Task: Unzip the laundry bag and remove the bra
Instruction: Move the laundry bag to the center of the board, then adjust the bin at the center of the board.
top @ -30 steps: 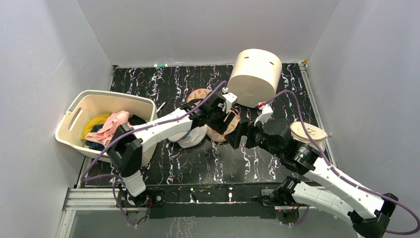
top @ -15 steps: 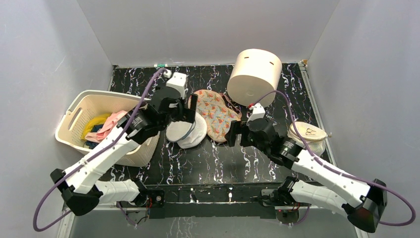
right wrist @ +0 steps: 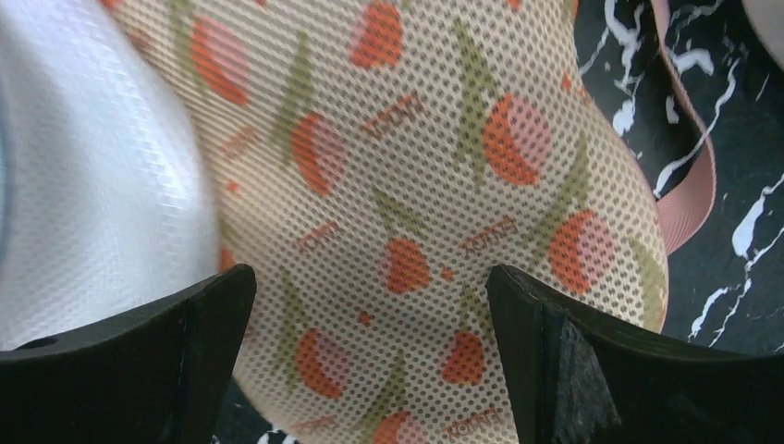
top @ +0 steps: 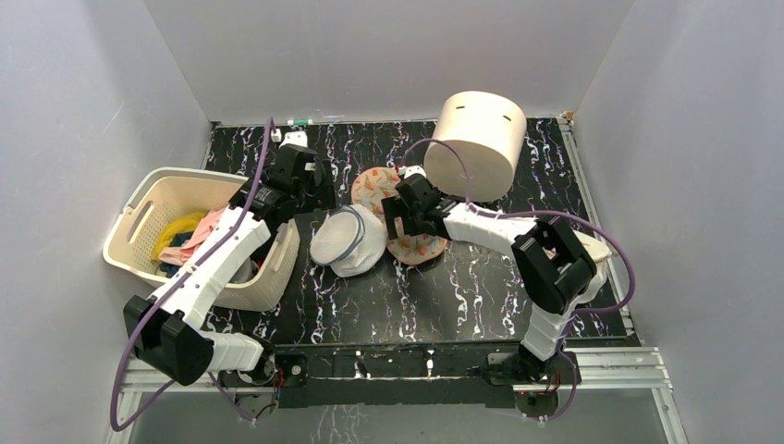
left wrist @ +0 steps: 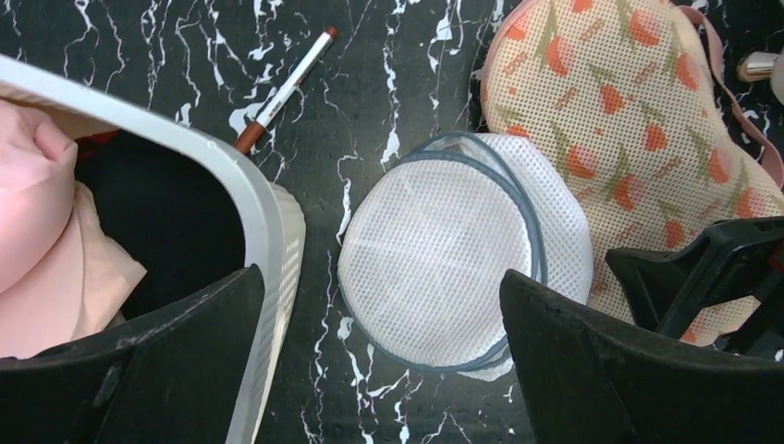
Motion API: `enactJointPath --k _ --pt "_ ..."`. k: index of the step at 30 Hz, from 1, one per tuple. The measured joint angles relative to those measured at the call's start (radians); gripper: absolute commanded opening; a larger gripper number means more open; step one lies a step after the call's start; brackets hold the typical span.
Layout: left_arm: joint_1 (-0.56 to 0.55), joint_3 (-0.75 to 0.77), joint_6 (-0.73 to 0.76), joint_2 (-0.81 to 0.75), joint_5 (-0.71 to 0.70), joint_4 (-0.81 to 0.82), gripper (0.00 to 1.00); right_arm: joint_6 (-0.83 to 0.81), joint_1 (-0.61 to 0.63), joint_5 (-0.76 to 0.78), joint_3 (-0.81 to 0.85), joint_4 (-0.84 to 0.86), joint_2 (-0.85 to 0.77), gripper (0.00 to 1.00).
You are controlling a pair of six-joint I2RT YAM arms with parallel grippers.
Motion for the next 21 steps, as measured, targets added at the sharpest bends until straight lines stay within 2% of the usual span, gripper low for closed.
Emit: enactJointPath --k 5,9,11,17,21 --pt "0.004 -0.01 0.014 0.005 0.058 0.042 0.98 0.023 -0.033 -0.018 -0.14 0.093 -0.022 0.98" --pt "0.003 -0.016 0.021 0.0 0.076 0.039 0.98 0.064 -0.04 -0.038 -0.304 0.152 -0.167 0.98" --pt "0.003 -0.016 0.024 -0.015 0.057 0.033 0.98 0.1 -0.04 -0.059 -0.403 0.167 -0.25 0.98" --pt "0.016 -0.072 0.023 -0.118 -0.071 0.014 0.98 0.17 -0.04 -0.119 -0.546 0.202 -0.4 0.98" --pt "0.046 -0.111 0.02 -0.116 -0.07 0.016 0.98 0.205 -0.04 -0.172 -0.607 0.198 -0.484 0.98"
